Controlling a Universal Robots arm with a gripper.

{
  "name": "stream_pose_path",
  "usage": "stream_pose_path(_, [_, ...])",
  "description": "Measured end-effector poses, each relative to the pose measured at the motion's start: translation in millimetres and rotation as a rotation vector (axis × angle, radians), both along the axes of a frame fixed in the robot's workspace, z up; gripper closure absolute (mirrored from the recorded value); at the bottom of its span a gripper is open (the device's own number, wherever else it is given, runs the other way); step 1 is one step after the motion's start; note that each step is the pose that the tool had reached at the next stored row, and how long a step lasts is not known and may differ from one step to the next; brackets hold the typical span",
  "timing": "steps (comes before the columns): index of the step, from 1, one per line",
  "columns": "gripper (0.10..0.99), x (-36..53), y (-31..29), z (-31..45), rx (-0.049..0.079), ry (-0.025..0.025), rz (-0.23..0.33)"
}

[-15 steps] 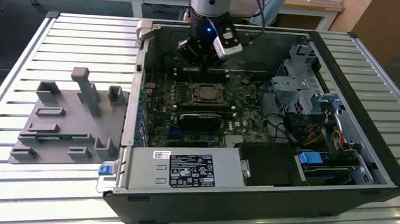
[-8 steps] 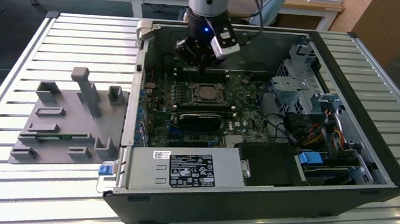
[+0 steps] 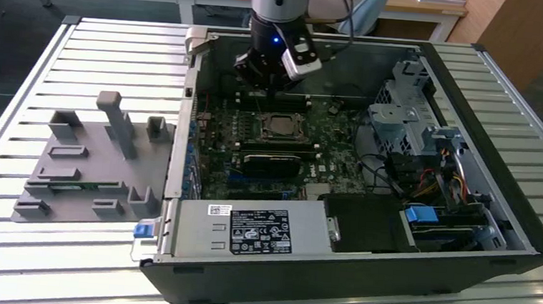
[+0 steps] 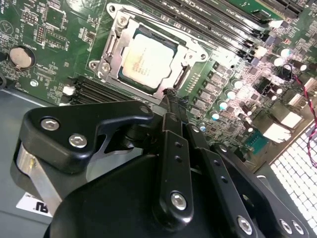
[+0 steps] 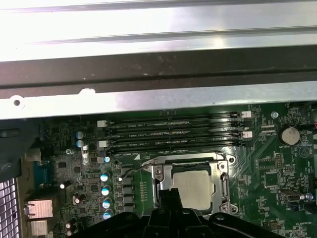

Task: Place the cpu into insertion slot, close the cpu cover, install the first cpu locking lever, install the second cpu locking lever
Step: 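Install the first cpu locking lever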

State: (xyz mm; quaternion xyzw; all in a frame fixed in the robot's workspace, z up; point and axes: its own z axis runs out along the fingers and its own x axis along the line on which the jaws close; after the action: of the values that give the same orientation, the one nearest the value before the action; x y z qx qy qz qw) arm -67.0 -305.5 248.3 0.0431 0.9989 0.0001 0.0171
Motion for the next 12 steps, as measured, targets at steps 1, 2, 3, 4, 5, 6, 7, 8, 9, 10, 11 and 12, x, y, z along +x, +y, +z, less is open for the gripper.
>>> stream_pose_path(1, [0.98, -0.8, 0.0, 0.0, 0.0, 0.0, 0.0])
stream_pose_path(2, [0.98, -1.5, 0.0, 0.0, 0.0, -0.0001, 0.0])
stream_pose_path(3, [0.98, -2.3, 0.0, 0.0, 0.0, 0.0, 0.0])
stream_pose_path(4, [0.98, -3.1, 0.0, 0.0, 0.0, 0.0, 0.0])
stream_pose_path(5, [0.98, -3.8, 0.0, 0.0, 0.0, 0.0, 0.0])
stream_pose_path(6, [0.98, -4.6, 0.0, 0.0, 0.0, 0.0, 0.0])
stream_pose_path(7, [0.98, -5.6, 0.0, 0.0, 0.0, 0.0, 0.0])
stream_pose_path(8, [0.98, -6.4, 0.0, 0.0, 0.0, 0.0, 0.0])
stream_pose_path(9, [0.98, -7.2, 0.0, 0.0, 0.0, 0.0, 0.0])
stream_pose_path(10, [0.98, -8.0, 0.0, 0.0, 0.0, 0.0, 0.0])
stream_pose_path(11, [0.98, -8.8, 0.0, 0.0, 0.0, 0.0, 0.0])
stream_pose_path(12, [0.98, -9.4, 0.0, 0.0, 0.0, 0.0, 0.0])
